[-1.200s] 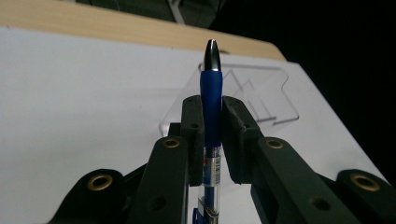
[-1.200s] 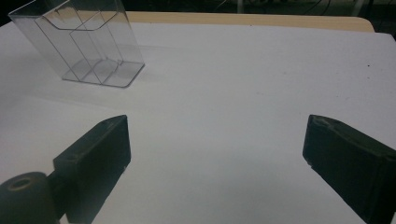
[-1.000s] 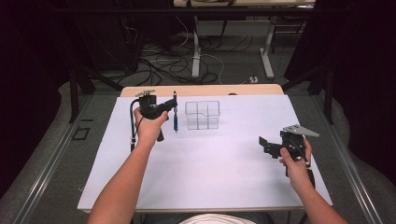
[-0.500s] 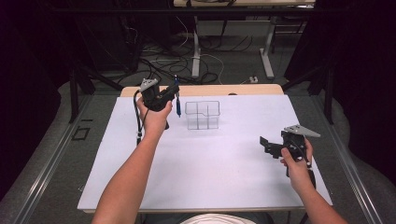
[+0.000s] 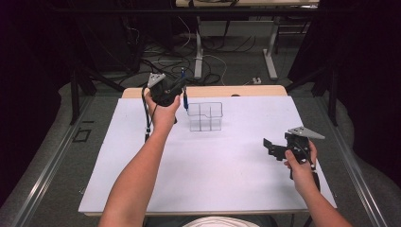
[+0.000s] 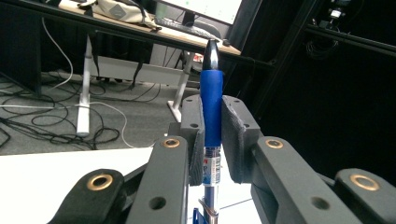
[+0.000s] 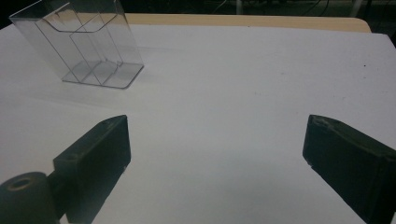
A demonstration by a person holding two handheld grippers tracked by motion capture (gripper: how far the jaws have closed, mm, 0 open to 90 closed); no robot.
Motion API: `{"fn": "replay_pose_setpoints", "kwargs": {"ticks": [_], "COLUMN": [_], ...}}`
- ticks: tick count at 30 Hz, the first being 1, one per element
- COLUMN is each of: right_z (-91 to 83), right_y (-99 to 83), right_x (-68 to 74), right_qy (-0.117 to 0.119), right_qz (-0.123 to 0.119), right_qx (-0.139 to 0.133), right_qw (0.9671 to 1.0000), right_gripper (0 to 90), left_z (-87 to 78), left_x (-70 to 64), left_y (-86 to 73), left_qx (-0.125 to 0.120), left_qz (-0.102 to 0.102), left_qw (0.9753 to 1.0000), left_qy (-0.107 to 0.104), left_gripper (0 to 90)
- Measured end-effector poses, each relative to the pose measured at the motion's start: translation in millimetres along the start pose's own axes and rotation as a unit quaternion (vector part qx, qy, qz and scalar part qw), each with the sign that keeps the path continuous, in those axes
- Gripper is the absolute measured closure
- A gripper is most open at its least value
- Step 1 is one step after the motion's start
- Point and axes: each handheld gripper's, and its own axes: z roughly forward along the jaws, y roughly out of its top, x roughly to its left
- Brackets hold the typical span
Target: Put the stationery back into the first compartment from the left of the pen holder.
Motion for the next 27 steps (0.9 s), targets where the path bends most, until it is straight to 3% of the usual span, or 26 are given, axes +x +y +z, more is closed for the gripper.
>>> {"fn": "replay_pose_setpoints", "kwargs": {"ticks": [12, 27], "right_z": [-1.2, 0.9], "right_y": [-0.7, -2.0], "right_x": [-0.1, -0.7], "right_qy": [-0.003, 0.003], "right_qz": [0.009, 0.009], "right_qx": [0.004, 0.005], "right_qw": [0.9999, 0.9999], "right_gripper": [7.3, 7.3], "left_z": [14.6, 40.5], "left_x": [-1.2, 1.9], "left_y": [2.2, -13.2], "left_qx": [0.0, 0.025], "left_qz": [-0.003, 0.001], "left_qw": [1.0, 0.9995], "left_qy": [0.0, 0.02], "left_gripper": [80.0, 80.0]}}
